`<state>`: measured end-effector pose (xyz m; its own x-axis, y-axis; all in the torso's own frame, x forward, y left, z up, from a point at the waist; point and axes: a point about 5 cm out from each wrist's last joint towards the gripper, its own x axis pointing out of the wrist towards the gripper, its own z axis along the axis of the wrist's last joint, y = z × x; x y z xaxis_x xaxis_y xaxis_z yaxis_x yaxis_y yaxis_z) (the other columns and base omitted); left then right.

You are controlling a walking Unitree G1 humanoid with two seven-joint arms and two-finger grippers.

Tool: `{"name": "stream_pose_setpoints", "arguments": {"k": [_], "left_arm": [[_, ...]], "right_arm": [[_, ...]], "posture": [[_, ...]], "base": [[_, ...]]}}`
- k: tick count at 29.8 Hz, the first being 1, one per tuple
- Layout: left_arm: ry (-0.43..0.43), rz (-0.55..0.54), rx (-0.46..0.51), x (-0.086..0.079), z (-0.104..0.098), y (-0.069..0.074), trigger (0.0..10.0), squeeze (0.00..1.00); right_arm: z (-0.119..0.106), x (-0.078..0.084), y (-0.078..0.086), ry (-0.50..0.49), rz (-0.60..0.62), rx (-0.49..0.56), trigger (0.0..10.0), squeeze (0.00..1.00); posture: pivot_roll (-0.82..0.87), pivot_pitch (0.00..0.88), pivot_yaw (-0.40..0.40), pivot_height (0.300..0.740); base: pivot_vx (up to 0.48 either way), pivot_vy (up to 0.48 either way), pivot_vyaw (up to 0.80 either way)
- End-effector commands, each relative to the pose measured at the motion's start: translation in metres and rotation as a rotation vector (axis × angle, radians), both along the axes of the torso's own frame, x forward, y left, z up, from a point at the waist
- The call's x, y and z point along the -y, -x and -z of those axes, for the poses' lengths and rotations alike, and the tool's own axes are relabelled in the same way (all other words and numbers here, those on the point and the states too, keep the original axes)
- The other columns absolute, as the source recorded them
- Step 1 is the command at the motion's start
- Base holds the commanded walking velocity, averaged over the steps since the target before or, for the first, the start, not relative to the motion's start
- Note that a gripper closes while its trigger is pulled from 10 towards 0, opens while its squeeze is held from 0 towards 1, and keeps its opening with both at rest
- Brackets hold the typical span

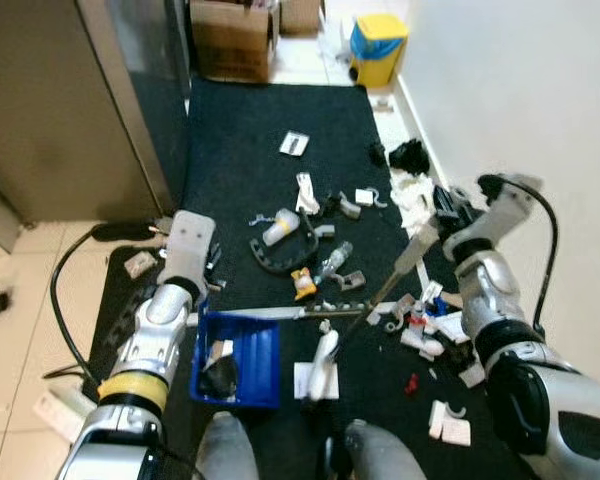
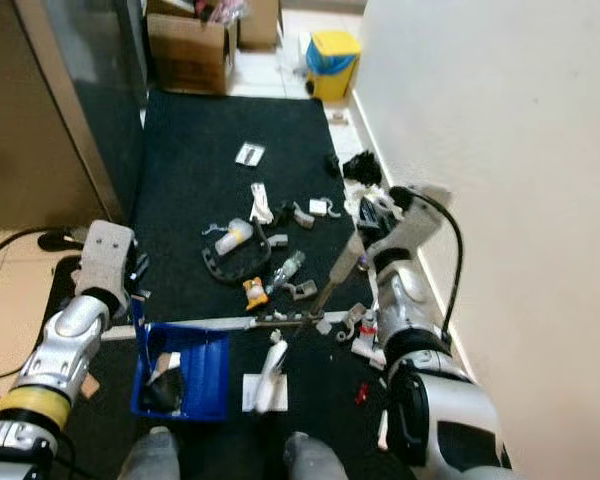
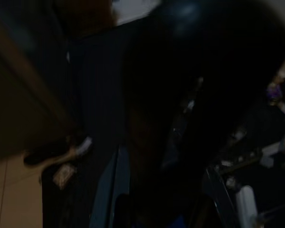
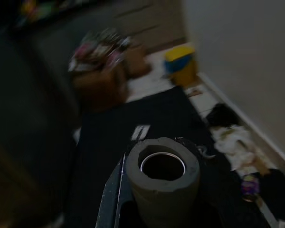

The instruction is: Sweep floor

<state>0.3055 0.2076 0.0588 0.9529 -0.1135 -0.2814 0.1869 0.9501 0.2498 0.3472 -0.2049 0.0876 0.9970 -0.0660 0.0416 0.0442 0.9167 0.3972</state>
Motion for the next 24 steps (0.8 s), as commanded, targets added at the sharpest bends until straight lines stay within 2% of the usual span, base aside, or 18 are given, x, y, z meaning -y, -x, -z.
{"name": "stream_pose_setpoints", "arguments": {"k": [1, 5, 7, 16, 24], "left_arm": [[0.003, 0.032, 0.007, 0.002, -0.005, -0.003, 10.0, 0.00], [0.002, 0.033, 0.012, 0.002, -0.007, -0.004, 10.0, 0.00], [-0.008, 0.036, 0.036, -0.001, -0.013, -0.006, 10.0, 0.00], [-0.065, 0.097, 0.045, -0.006, -0.014, 0.000, 10.0, 0.00], [-0.113, 0.102, 0.021, -0.010, -0.002, 0.010, 10.0, 0.00]], "right_arm": [[0.003, -0.002, 0.002, -0.066, 0.027, 0.002, 10.0, 0.00], [0.005, -0.002, 0.003, -0.081, 0.036, 0.001, 10.0, 0.00], [0.009, -0.002, 0.006, -0.130, 0.057, 0.005, 10.0, 0.00], [0.012, -0.004, 0.008, -0.185, 0.081, 0.008, 10.0, 0.00], [-0.008, -0.005, 0.000, -0.080, 0.034, 0.094, 10.0, 0.00]], "posture": [[0.17, 0.000, -0.037, 0.740], [0.17, 0.000, -0.022, 0.740], [0.19, 0.000, 0.020, 0.740], [0.20, 0.000, 0.034, 0.740], [0.19, 0.010, -0.024, 0.740]], "base": [[0.000, -0.428, 0.00], [0.000, -0.214, 0.00], [0.000, 0.000, 0.00], [0.000, 0.000, 0.00], [0.000, 0.000, 0.00]]}}
